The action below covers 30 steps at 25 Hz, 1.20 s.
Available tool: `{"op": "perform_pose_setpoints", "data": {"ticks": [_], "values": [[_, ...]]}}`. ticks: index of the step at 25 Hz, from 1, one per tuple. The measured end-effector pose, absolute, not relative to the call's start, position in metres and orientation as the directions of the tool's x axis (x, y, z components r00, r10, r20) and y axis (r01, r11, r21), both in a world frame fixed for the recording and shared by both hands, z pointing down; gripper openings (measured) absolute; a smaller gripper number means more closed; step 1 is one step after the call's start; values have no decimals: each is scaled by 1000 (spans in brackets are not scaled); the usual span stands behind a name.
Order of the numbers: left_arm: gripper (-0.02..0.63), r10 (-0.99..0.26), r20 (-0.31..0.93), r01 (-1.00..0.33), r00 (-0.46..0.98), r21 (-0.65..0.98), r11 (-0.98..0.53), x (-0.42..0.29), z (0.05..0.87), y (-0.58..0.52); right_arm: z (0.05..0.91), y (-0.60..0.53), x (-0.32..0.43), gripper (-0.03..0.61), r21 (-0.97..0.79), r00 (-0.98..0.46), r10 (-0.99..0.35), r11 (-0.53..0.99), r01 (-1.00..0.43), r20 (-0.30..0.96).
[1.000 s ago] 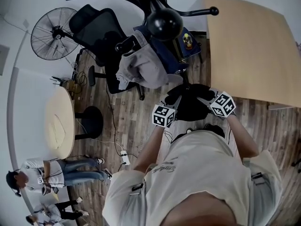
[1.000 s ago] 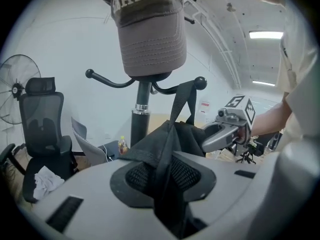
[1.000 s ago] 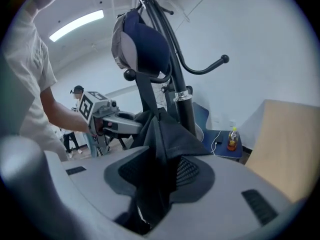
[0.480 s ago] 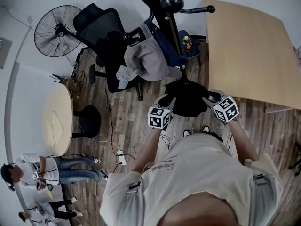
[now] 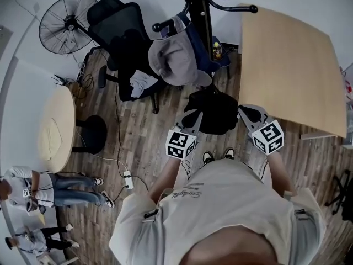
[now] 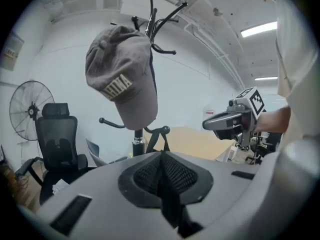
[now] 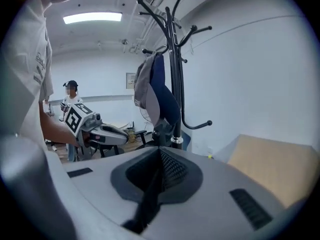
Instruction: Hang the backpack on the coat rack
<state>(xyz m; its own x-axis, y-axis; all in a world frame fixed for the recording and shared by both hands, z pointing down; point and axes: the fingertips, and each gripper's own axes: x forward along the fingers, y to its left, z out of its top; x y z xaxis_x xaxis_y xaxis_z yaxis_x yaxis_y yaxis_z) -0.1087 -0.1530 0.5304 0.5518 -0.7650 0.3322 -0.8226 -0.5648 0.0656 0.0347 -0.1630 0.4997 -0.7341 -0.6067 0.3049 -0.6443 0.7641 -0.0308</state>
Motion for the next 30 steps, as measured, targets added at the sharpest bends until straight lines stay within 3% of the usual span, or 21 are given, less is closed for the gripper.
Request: {"op": "perform_pose_setpoints", "data": {"ticks": [8, 21, 30], "values": [[23, -798, 278, -830, 534, -7, -558, -103, 473, -147, 454, -155, 24, -6, 115, -734, -633, 771, -627, 245], [25, -862, 183, -880, 472, 44, -473, -121, 435, -169, 409, -155, 29, -6, 55, -704, -706, 708, -704, 80], [25, -866, 201, -884, 458, -2, -467, -126, 439, -174, 415, -161, 23, -6, 51, -722, -687, 727, -685, 84]]}}
